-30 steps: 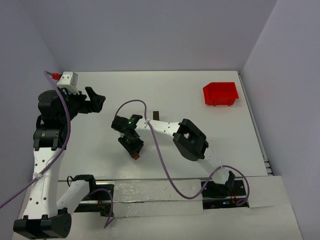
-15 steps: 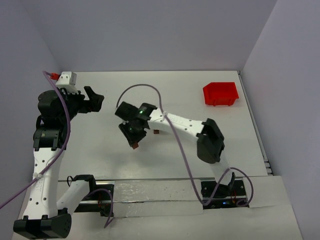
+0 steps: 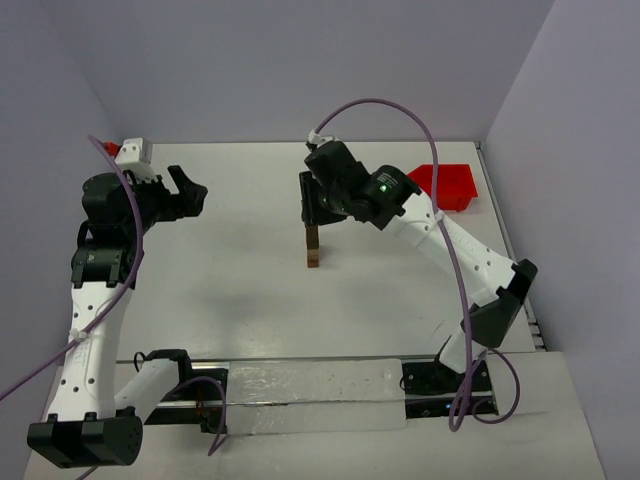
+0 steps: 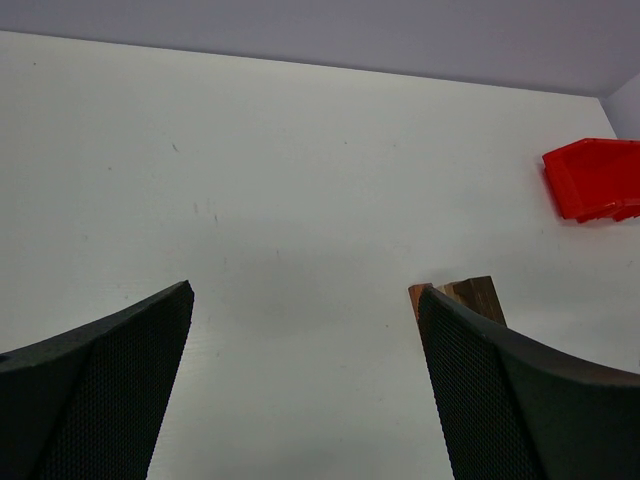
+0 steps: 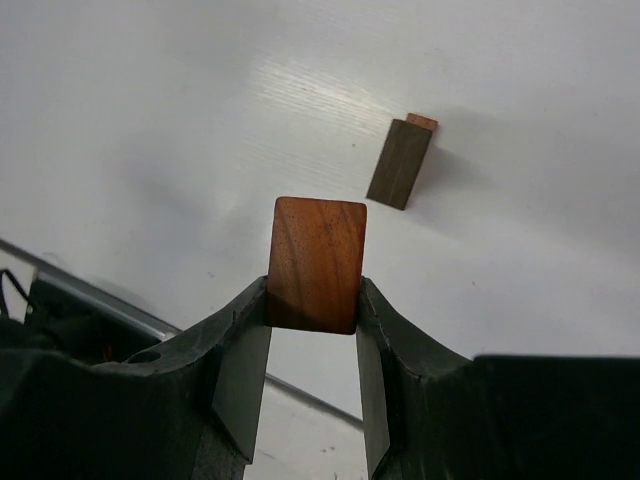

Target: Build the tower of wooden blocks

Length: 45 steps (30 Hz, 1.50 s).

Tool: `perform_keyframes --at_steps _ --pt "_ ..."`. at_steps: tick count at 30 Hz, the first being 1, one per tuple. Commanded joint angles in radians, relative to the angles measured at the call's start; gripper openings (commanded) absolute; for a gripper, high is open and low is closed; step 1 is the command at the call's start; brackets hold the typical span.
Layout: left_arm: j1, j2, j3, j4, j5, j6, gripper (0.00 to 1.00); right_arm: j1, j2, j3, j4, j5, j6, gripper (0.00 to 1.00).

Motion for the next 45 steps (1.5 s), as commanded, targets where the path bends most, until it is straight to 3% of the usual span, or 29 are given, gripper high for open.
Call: perform_keyframes --at_steps 1,21,35,45 --pt "0.011 0.019 0.062 0.054 -0.012 -0.016 0.99 -0.064 0.09 -0.004 -0.04 -0.051 0.039 0.0" --pt "0.011 0.012 0.034 0.06 -0.029 -0.024 0.99 -0.086 0.311 0.087 -0.06 -0.05 0.055 0.0" --pt "0.011 0.022 0.04 0.063 -0.023 -0.032 0.99 -0.11 0.33 0.103 -0.063 -0.023 0.038 0.0" --pt "0.011 0.022 0.04 0.063 -0.02 -0.032 0.99 -0.12 0.338 0.103 -0.062 -0.039 0.039 0.05"
